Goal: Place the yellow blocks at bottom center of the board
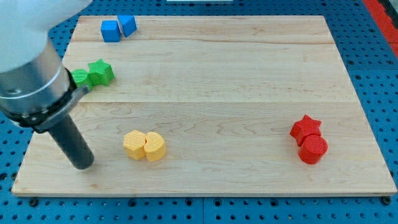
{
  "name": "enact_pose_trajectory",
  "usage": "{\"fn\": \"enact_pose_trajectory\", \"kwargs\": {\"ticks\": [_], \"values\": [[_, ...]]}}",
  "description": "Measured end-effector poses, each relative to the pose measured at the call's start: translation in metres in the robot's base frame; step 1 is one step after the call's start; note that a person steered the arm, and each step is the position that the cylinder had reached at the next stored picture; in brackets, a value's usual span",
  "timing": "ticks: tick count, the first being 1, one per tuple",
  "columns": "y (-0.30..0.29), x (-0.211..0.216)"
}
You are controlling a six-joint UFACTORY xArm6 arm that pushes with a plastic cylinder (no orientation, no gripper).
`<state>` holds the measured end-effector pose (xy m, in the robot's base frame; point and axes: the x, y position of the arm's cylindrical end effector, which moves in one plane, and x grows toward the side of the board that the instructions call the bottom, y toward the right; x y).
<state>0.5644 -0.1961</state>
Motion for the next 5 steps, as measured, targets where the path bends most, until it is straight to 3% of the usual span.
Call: {"fn": "enact_pose_trajectory", "kwargs": {"ticks": [3,5], "values": [[0.016,-0.031],[0.101,-0.024]]}}
